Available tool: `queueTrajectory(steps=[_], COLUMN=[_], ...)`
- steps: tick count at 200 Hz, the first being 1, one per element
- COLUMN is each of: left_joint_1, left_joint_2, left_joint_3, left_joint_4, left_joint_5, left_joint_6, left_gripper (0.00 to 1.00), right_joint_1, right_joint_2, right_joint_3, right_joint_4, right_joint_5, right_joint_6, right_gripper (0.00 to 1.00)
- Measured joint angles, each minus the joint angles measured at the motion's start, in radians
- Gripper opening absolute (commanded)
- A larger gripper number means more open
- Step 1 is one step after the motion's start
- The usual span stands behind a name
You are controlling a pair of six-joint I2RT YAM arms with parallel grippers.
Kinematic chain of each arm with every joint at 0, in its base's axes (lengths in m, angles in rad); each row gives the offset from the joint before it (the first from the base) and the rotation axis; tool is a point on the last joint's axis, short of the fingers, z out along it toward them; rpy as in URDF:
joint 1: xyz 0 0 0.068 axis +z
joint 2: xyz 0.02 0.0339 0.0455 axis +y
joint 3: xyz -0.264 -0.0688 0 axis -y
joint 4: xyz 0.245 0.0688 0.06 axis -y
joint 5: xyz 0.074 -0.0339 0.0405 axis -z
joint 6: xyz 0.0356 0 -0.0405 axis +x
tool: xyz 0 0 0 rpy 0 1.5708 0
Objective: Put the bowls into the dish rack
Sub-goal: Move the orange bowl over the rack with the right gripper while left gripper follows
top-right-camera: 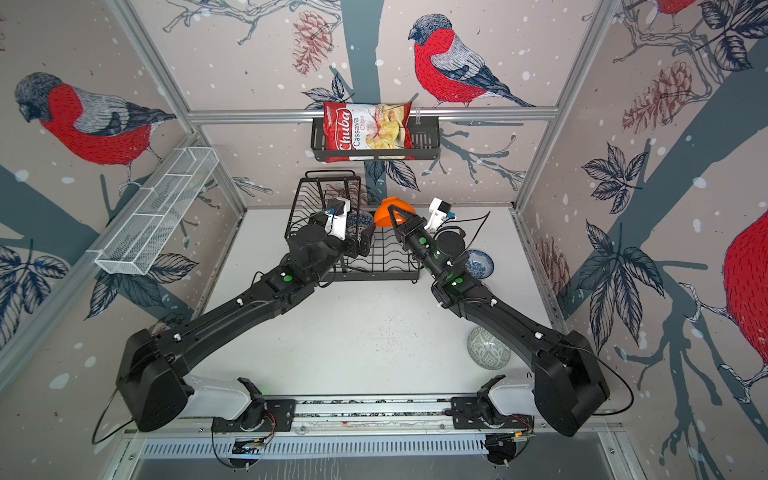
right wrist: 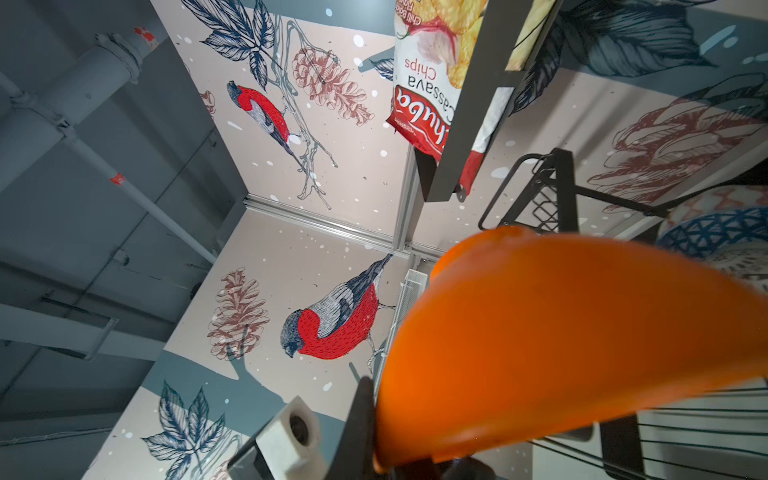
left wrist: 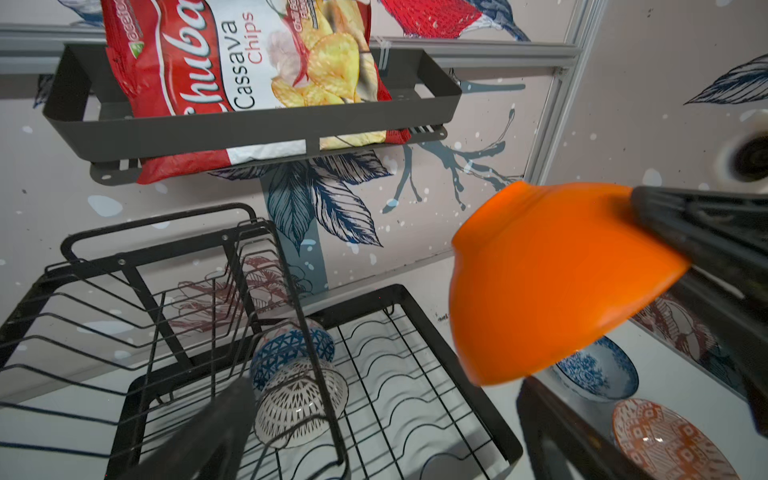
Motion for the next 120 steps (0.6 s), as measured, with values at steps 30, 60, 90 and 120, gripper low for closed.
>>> queueTrajectory(steps=[30, 60, 90, 120], left_joint_1=[0.058, 0.115, 0.13, 0.145], left_joint_2=[-0.016, -0.021, -0.02, -0.022], left_joint_3=[0.047, 0.034, 0.032, 0.029], left_joint_4=[-0.085, -0.144, -0.167, -0.195], left_joint_5=[0.062, 0.14, 0.217, 0.248], left_joint_6=[-0.056, -0.105, -0.126, -0.146], left_gripper=[0.98, 0.98, 0.98, 0.98], right_joint_1=[-0.012, -0.026, -0.039, -0.049], right_joint_2=[0.008, 0.028, 0.054, 0.109], right_joint_3=[-0.044, -0.074, -0.091, -0.102], right_joint_4=[-0.022, -0.022, -0.009, 0.026], right_joint_5=[0.036, 0.032, 0.034, 0.026], right_joint_6=[-0.049, -0.077, -0.097, -0.1], right_gripper=[0.0, 0.0, 0.0, 0.0])
